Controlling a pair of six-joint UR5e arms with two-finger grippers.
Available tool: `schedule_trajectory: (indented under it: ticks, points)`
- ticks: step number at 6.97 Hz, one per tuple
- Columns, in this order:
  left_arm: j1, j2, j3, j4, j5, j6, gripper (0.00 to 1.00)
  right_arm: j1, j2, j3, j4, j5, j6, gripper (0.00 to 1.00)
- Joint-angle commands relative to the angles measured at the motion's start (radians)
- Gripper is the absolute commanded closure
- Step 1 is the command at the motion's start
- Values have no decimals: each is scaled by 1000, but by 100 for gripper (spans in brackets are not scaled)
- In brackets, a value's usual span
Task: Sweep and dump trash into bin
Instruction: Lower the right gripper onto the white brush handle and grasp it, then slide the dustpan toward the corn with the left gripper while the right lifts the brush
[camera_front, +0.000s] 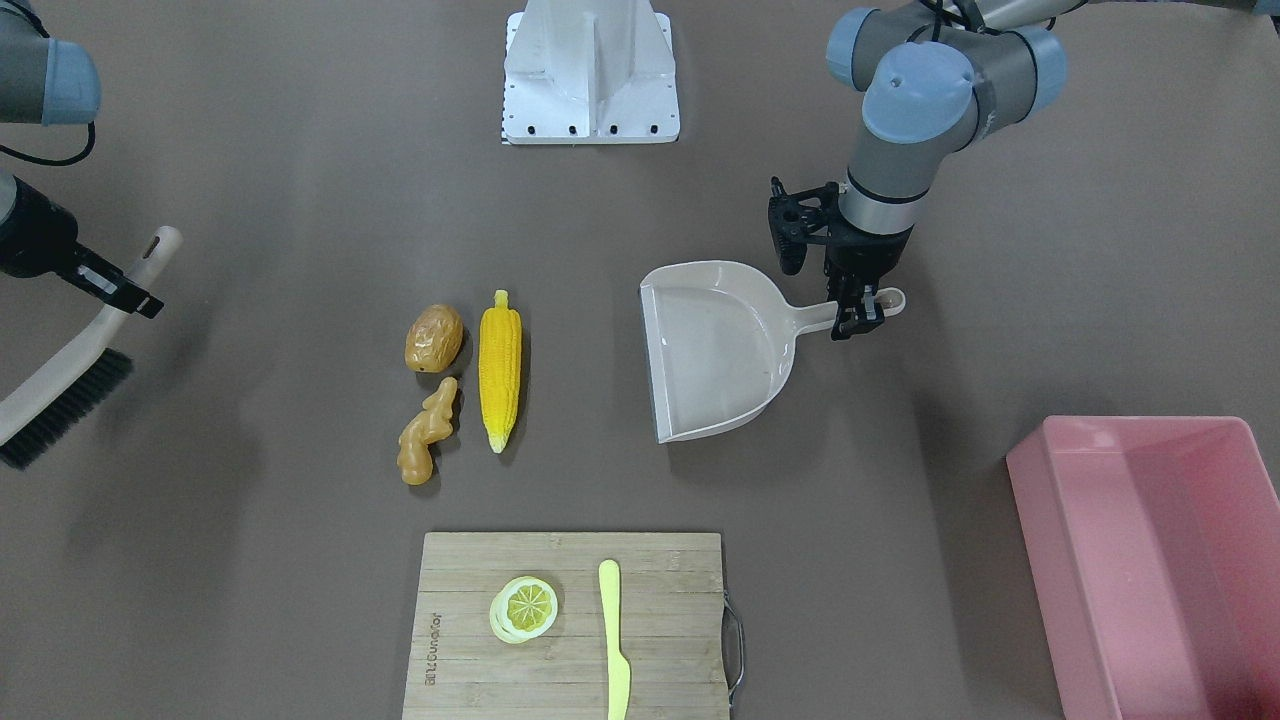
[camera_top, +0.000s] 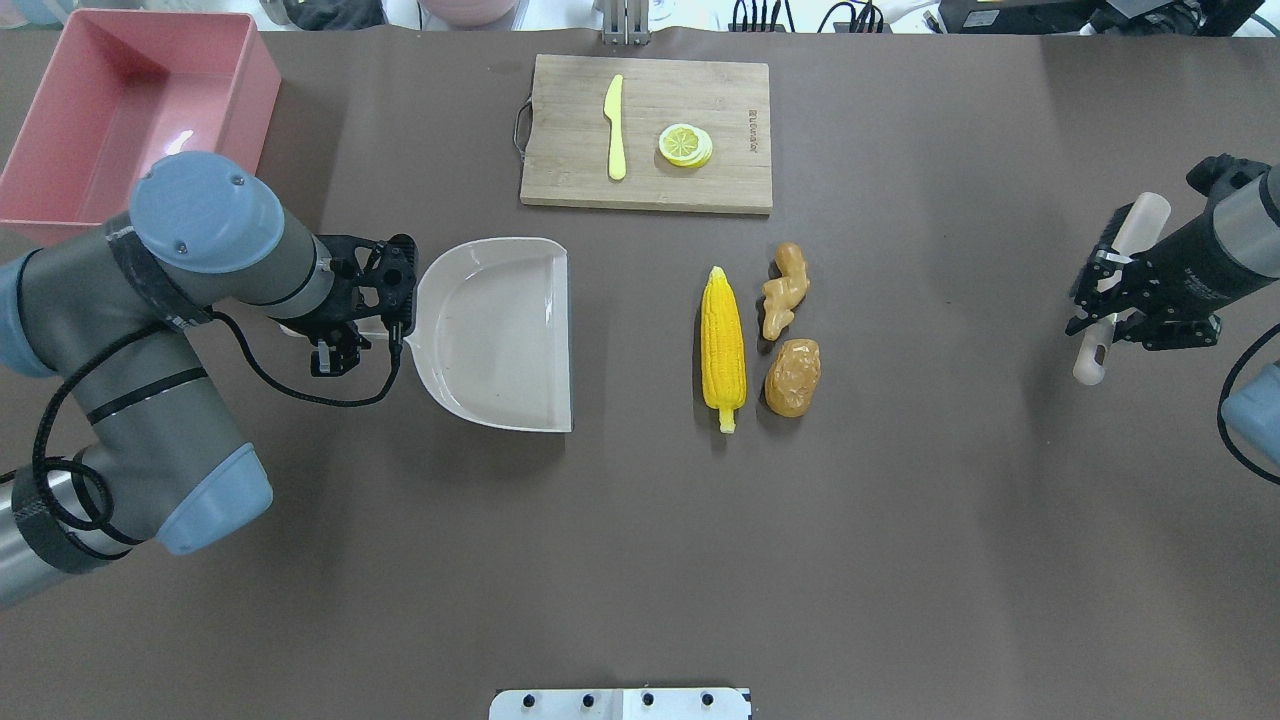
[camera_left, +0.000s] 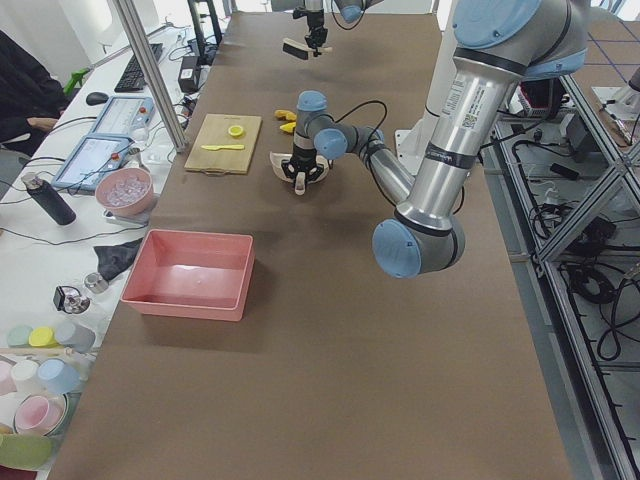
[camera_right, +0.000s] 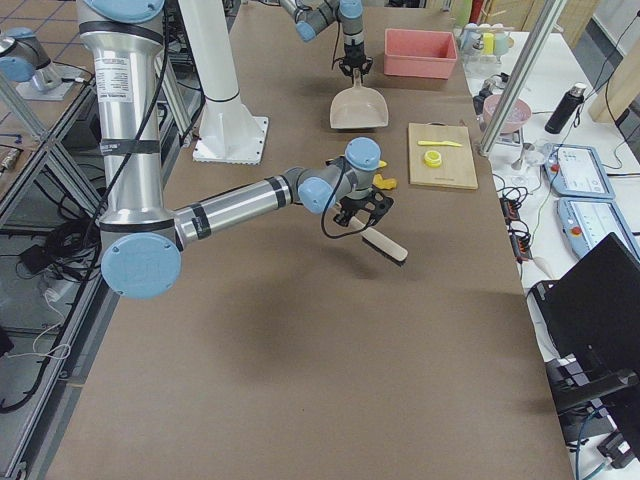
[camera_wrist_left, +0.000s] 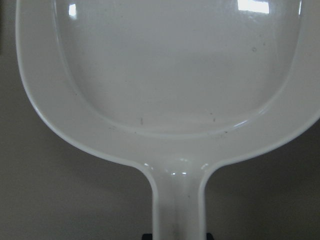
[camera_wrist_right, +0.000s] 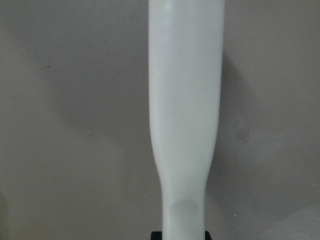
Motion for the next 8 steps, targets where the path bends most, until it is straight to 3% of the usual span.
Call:
schedule_trajectory:
  ticks: [1, 4, 8]
  points:
    - [2, -102, 29, 164, 1, -6, 100, 9, 0, 35, -3, 60, -126, 100]
    - [2, -179, 37, 205, -2, -8, 100, 10, 17, 38, 3, 67, -137, 100]
    - [48, -271, 137, 194, 37, -35, 100, 9, 26, 57, 6, 74, -153, 100]
